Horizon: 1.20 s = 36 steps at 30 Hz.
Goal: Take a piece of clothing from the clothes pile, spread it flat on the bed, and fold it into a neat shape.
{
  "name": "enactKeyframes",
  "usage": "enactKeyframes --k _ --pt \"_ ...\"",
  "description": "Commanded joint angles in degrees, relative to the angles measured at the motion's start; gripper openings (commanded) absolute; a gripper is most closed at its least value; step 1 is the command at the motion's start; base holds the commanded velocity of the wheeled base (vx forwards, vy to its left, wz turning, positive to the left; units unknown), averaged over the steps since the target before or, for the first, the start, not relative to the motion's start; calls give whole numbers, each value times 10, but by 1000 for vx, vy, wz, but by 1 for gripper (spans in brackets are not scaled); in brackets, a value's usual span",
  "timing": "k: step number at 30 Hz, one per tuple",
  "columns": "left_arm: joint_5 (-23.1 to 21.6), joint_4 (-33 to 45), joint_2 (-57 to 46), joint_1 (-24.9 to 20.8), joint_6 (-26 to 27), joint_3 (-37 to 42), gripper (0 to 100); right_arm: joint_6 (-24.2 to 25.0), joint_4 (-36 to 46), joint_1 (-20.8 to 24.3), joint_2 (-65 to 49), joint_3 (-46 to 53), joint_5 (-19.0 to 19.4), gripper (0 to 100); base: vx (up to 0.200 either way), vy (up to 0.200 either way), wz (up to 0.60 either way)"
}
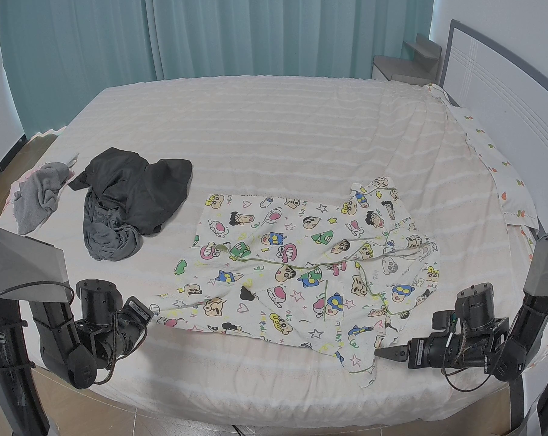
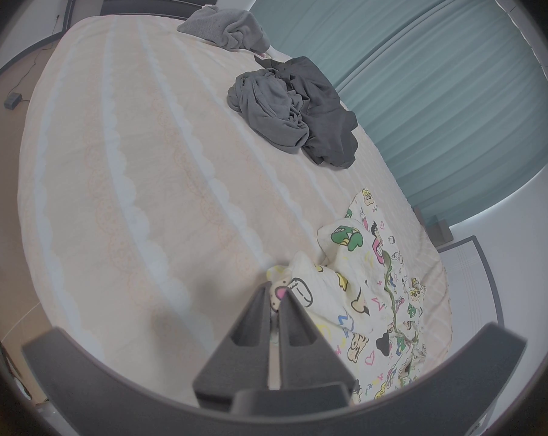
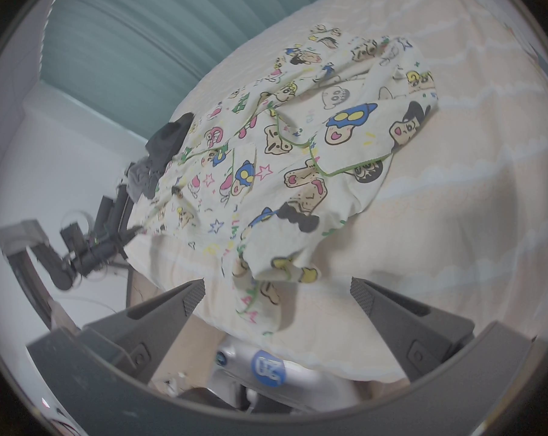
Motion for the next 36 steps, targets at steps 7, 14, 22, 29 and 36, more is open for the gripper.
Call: enactKeyframes --k 7,14,22,29,36 --pt "0 -4 30 6 0 -26 0 -238 -50 -56 55 49 70 100 0 0 0" --pt "0 -4 31 4 0 -25 0 -264 -30 -20 83 -23 87 100 0 0 0" --pt "0 -4 31 4 0 -24 0 -304 -27 -21 102 -53 88 100 0 0 0" --pt "0 -4 31 4 1 -22 0 -307 -36 -24 97 -43 117 100 0 0 0" --pt "0 -4 31 4 1 -21 0 -307 -97 -53 103 -15 146 100 0 0 0"
